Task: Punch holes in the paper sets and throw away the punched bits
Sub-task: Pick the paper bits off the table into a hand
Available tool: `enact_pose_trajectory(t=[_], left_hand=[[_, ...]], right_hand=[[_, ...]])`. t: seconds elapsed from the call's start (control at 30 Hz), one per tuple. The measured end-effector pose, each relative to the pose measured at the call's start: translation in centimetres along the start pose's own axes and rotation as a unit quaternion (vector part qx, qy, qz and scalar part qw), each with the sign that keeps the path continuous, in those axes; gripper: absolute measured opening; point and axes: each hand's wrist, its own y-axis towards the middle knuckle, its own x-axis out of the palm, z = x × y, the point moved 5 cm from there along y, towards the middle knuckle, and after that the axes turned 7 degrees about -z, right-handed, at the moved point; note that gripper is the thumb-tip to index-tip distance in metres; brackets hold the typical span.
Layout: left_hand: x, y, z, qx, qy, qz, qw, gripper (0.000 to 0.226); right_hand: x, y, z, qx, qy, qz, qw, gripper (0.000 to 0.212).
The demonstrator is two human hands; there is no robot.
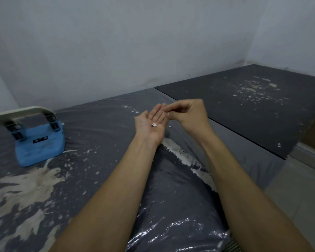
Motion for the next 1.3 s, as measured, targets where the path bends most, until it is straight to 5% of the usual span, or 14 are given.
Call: enact_pose_trajectory(t=[0.4, 0.67, 0.83, 0.97, 1.1, 1.3], left_hand=[[-0.5, 0.2, -0.6, -0.014, -0.048, 0.014, 0.999, 0.054], [-0.8, 0.2, 0.4, 0.015, -0.029, -0.008, 0.999, 0.05], [-1.2, 0.6, 1.3, 0.026, -0.06, -0.014, 0.998, 0.051], [-1.4, 0.5, 1.2, 0.025, -0.053, -0.014, 0.998, 0.05], [-1.4, 0.5, 1.2, 0.026, -0.055, -0.017, 0.998, 0.05], [-1.6, 0.6, 1.5, 0.03, -0.054, -0.013, 0.998, 0.049]], right_hand=[[2.6, -0.1, -0.2, -0.068, -0.102, 0.017, 0.992, 0.026], [0.7, 0.5, 1.0, -0.056, -0.081, 0.044, 0.994, 0.022], [-2.8, 0.9, 4.1, 0.031, -0.162, 0.101, 0.981, 0.027], [-2.3, 0.9, 6.8, 0.134, -0.253, 0.012, 0.958, 0.046], [0.3, 1.0, 7.6, 0.141, -0.324, -0.124, 0.927, 0.052], [-0.1, 1.3, 6.7, 0.076, -0.264, -0.044, 0.96, 0.045]])
